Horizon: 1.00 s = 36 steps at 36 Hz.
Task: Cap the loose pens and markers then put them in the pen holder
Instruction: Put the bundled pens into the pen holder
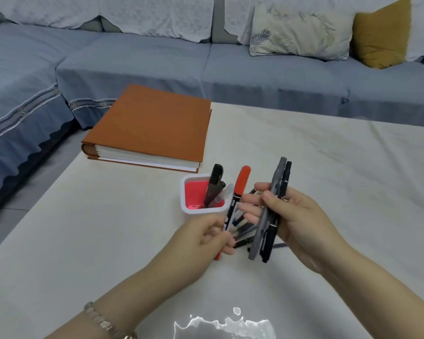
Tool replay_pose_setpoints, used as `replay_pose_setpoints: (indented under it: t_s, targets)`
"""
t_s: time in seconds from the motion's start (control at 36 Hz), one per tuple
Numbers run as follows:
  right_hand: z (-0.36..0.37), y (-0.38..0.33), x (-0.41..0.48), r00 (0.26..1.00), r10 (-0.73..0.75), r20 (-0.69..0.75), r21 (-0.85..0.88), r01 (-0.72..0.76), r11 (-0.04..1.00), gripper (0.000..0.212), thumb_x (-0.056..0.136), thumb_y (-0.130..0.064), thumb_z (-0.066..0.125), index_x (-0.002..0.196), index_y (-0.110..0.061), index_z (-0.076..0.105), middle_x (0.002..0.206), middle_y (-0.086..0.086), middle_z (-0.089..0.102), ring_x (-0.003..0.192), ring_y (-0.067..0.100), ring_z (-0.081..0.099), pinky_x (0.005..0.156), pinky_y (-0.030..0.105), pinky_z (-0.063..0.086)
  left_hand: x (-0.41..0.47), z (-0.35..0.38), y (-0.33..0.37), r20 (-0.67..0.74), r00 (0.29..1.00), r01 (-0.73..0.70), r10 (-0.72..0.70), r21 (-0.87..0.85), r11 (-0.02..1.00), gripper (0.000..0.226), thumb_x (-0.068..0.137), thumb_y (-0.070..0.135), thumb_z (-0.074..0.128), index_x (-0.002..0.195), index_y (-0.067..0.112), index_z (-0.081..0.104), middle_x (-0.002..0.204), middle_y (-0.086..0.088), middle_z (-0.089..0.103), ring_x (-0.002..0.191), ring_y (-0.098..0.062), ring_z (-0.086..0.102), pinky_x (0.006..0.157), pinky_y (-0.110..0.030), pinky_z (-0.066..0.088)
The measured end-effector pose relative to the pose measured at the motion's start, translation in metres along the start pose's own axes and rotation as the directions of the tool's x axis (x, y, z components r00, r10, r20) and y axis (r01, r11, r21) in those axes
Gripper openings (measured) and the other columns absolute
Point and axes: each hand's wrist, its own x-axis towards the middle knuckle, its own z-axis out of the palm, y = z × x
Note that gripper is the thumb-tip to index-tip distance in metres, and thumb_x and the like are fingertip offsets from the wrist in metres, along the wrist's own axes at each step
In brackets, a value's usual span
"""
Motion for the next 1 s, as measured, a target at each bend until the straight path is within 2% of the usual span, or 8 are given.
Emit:
replay_pose_setpoints:
  t_s: [0.08, 0.17, 0.25, 0.36, 0.53, 0.69, 0.81, 1.0]
  targets:
    - [-0.003, -0.005, -0.002, 0.997, 0.076, 0.019, -0.005, -0.076, 0.997, 0.016, 0.093, -0.013, 0.044, 0.098, -0.011, 0.059, 0.074, 0.015, 0.072, 0.069, 0.026, 0.071, 0.062, 0.034, 0.06, -0.002, -0.008, -0.003, -0.089, 0.994, -0.063, 0.063, 0.004, 0.998, 0.023, 0.09, 0.013, 0.051, 0.091, 0.035, 0.055, 0.074, 0.004, 0.061, 0.065, -0.006, 0.065, 0.06, -0.026, 0.054]
    - [-0.006, -0.01, -0.005, 0.99, 0.125, 0.057, -0.034, -0.124, 0.992, 0.018, 0.093, -0.02, 0.044, 0.1, -0.014, 0.059, 0.067, 0.013, 0.07, 0.058, 0.023, 0.069, 0.053, 0.031, 0.058, -0.001, -0.02, -0.002, -0.167, 0.965, -0.194, 0.201, 0.06, 0.979, 0.027, 0.087, 0.017, 0.058, 0.085, 0.044, 0.063, 0.07, 0.01, 0.059, 0.055, 0.001, 0.054, 0.054, -0.016, 0.047]
    - [-0.007, -0.012, -0.005, 0.988, 0.129, 0.079, -0.055, -0.125, 0.991, 0.02, 0.093, -0.021, 0.043, 0.103, -0.013, 0.059, 0.065, 0.011, 0.068, 0.053, 0.02, 0.065, 0.051, 0.028, 0.056, 0.0, -0.032, 0.008, -0.265, 0.931, -0.244, 0.25, 0.055, 0.968, 0.02, 0.081, 0.009, 0.065, 0.076, 0.028, 0.068, 0.054, 0.016, 0.06, 0.047, 0.004, 0.048, 0.05, -0.006, 0.037]
    - [-0.008, -0.015, -0.005, 0.99, 0.122, 0.074, -0.066, -0.117, 0.991, 0.02, 0.092, -0.021, 0.043, 0.099, -0.016, 0.061, 0.065, 0.011, 0.069, 0.049, 0.016, 0.062, 0.049, 0.024, 0.054, 0.003, -0.043, 0.011, -0.347, 0.918, -0.223, 0.189, -0.06, 0.973, 0.013, 0.081, 0.01, 0.062, 0.07, 0.016, 0.068, 0.041, 0.008, 0.055, 0.039, -0.001, 0.042, 0.044, -0.011, 0.036]
    - [-0.002, -0.006, -0.003, 0.993, 0.112, 0.045, 0.0, -0.112, 0.994, 0.019, 0.093, -0.017, 0.045, 0.106, -0.013, 0.058, 0.084, 0.013, 0.074, 0.07, 0.017, 0.071, 0.059, 0.023, 0.058, -0.001, -0.024, 0.008, -0.205, 0.978, -0.094, 0.039, -0.265, 0.96, 0.024, 0.095, 0.017, 0.039, 0.076, 0.013, 0.054, 0.048, -0.002, 0.061, 0.039, -0.007, 0.045, 0.041, -0.016, 0.039]
    - [0.015, 0.004, 0.0, 0.998, 0.062, 0.026, 0.109, -0.065, 0.992, 0.018, 0.093, -0.013, 0.043, 0.095, -0.006, 0.059, 0.08, 0.007, 0.074, 0.066, 0.014, 0.07, 0.062, 0.023, 0.058, -0.002, 0.007, -0.005, -0.062, 0.997, -0.052, 0.046, -0.097, 0.994, 0.025, 0.096, 0.02, 0.036, 0.076, 0.016, 0.05, 0.048, 0.008, 0.055, 0.047, -0.005, 0.046, 0.048, -0.016, 0.039]
    - [0.019, 0.008, 0.001, 0.998, 0.053, 0.023, 0.119, -0.055, 0.991, 0.02, 0.092, -0.014, 0.044, 0.101, -0.004, 0.058, 0.096, 0.01, 0.073, 0.083, 0.014, 0.071, 0.067, 0.025, 0.059, -0.005, 0.012, -0.005, 0.009, 0.995, -0.099, 0.098, 0.041, 0.994, 0.03, 0.093, 0.026, 0.045, 0.064, 0.027, 0.048, 0.051, 0.012, 0.054, 0.051, -0.004, 0.046, 0.055, -0.014, 0.038]
    - [0.023, 0.014, -0.002, 1.0, -0.008, 0.003, 0.039, 0.008, 0.999, 0.021, 0.091, -0.016, 0.047, 0.105, -0.005, 0.058, 0.099, 0.011, 0.072, 0.088, 0.017, 0.07, 0.061, 0.026, 0.058, -0.001, 0.016, 0.007, 0.043, 0.996, -0.075, 0.076, -0.011, 0.997, 0.024, 0.092, 0.02, 0.048, 0.068, 0.025, 0.045, 0.055, 0.011, 0.053, 0.053, -0.004, 0.05, 0.058, -0.018, 0.043]
